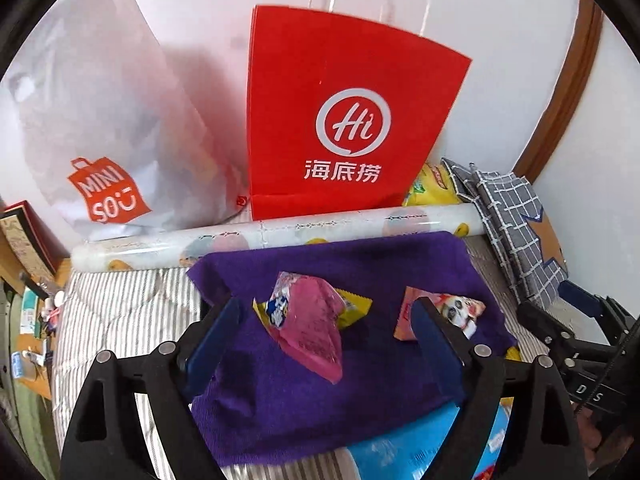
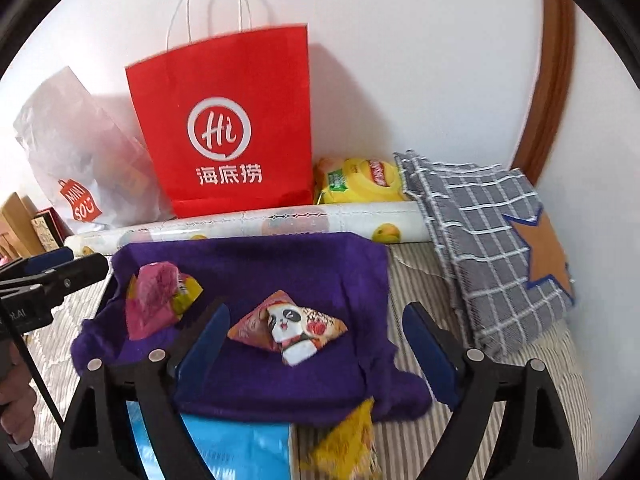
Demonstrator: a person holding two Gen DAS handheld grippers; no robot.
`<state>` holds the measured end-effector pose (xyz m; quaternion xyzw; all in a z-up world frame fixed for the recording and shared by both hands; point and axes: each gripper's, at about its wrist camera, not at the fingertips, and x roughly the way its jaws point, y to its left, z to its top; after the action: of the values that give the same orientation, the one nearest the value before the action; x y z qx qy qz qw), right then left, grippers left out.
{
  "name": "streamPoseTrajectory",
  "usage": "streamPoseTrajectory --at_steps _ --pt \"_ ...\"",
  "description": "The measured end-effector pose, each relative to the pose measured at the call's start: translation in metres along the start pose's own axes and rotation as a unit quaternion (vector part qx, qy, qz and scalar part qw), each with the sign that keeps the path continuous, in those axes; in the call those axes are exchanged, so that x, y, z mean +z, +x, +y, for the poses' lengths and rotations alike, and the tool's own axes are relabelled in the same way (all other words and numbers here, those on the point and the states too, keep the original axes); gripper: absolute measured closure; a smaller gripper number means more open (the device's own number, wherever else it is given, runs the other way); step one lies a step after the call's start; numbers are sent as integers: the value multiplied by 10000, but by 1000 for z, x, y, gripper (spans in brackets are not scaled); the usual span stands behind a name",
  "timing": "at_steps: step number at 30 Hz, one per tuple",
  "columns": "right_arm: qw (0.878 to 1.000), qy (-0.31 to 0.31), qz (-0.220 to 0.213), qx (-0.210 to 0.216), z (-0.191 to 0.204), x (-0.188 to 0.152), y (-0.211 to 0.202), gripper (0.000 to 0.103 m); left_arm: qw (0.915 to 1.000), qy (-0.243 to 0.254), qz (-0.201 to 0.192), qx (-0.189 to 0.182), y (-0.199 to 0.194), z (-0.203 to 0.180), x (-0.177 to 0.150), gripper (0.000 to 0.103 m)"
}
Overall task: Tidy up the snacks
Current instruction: 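Withdraw both tools and move the right tool toward the yellow chip bag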
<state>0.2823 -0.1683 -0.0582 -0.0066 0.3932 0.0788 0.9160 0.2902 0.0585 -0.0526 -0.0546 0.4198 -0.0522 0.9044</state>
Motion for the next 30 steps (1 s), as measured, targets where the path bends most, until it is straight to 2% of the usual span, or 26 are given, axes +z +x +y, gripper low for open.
streamPoseTrajectory --at_steps 4,8,12,15,21,24,27,30 --pt "9992 138 -350 154 -2 -10 -32 11 10000 -53 -14 -76 -23 -4 -12 15" --pt "9975 195 -612 281 -6 -20 -60 11 9994 -25 -240 -251 -51 -6 -28 15" --pt "9974 286 -625 208 -14 -32 -76 11 9975 -62 -503 -482 -76 -6 -45 17" --pt "9977 352 -560 145 -23 -44 -85 11 9971 -108 -575 -494 -87 -7 -60 18" --pt "9962 539 -620 275 -44 -67 -99 11 9978 -91 -598 -274 -92 -10 -88 19" --pt "9975 395 -538 242 -48 -77 -98 12 9981 -144 -542 -253 -87 -10 -98 20" --pt "9982 280 -508 160 -50 -88 -94 19 9981 -257 -487 -293 -82 -8 -106 20" --pt "9985 244 -405 266 -51 -98 -84 25 9981 -316 -403 -331 -77 -6 -113 20"
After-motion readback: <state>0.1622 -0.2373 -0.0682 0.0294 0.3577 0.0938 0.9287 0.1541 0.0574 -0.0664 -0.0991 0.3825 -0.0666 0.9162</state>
